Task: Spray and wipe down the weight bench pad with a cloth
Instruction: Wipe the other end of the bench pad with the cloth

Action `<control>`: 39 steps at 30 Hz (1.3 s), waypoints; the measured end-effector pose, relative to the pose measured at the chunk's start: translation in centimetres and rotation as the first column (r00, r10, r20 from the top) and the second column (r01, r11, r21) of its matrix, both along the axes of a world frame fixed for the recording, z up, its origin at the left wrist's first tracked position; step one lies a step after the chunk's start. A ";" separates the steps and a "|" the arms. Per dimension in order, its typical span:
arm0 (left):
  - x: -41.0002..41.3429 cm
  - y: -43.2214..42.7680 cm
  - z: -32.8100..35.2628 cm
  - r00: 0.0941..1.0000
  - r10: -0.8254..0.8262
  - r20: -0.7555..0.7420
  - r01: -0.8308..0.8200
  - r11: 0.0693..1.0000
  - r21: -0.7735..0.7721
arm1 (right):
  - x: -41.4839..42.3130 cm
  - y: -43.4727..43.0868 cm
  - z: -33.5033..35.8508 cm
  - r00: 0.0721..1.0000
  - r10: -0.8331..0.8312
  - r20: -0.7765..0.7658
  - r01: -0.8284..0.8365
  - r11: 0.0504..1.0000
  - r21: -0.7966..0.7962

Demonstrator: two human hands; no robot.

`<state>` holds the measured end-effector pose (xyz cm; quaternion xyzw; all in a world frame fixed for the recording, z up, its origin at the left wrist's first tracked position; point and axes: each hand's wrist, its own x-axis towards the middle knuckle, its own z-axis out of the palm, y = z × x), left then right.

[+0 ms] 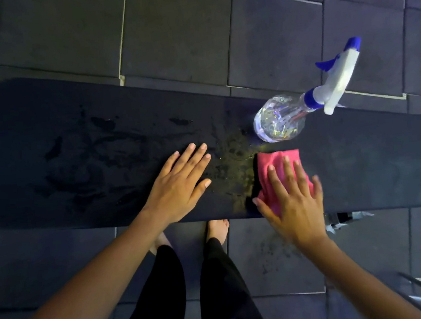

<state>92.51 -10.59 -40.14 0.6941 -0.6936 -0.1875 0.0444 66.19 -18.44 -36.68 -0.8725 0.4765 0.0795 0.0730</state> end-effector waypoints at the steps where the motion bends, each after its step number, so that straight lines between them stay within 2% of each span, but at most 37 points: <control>1: 0.6 0.3 0.0 1.000 0.009 0.016 -0.009 1.000 -0.001 | -0.6 -0.9 -0.5 0.996 0.081 -0.027 -0.080 0.997 0.021; 4: 2.3 1.3 -0.3 0.997 0.043 0.057 -0.043 0.999 0.000 | -1.6 -2.6 -2.8 0.992 0.124 0.029 -0.127 0.985 0.116; 8: 2.9 2.1 -0.6 0.996 0.040 0.085 -0.040 0.999 -0.010 | 0.8 -0.8 -3.7 0.985 -0.133 0.109 0.128 0.991 0.047; 11: 2.7 2.1 -0.7 0.996 0.063 0.069 -0.062 0.998 -0.015 | 4.3 0.6 -3.7 0.918 -0.356 0.176 0.348 0.934 0.075; 14: 2.8 2.1 -0.8 0.997 0.066 0.043 -0.065 0.998 -0.021 | 7.9 1.6 -3.7 0.845 -0.488 0.218 0.474 0.873 0.117; 17: 3.1 2.2 -1.0 0.999 0.042 0.031 -0.041 0.999 -0.037 | 10.1 1.9 -3.7 0.793 -0.559 0.244 0.533 0.829 0.168; 23: 3.4 2.4 -1.2 0.998 0.031 0.052 -0.029 0.999 -0.044 | 12.1 2.1 -3.4 0.810 -0.489 0.324 0.439 0.872 0.218; 32: 4.4 2.2 -0.8 0.999 0.031 -0.035 -0.033 0.998 -0.059 | 16.8 -1.1 -3.7 0.816 -0.436 0.380 0.393 0.900 0.190; 35: 5.6 2.3 -0.6 0.998 0.044 -0.045 -0.047 0.997 -0.061 | 18.0 -3.5 -3.7 0.843 -0.364 0.396 0.312 0.931 0.191; 39: 7.2 3.2 -0.3 0.997 0.078 0.022 -0.077 0.996 -0.046 | 17.9 -6.3 -3.3 0.884 -0.216 0.415 0.128 0.965 0.230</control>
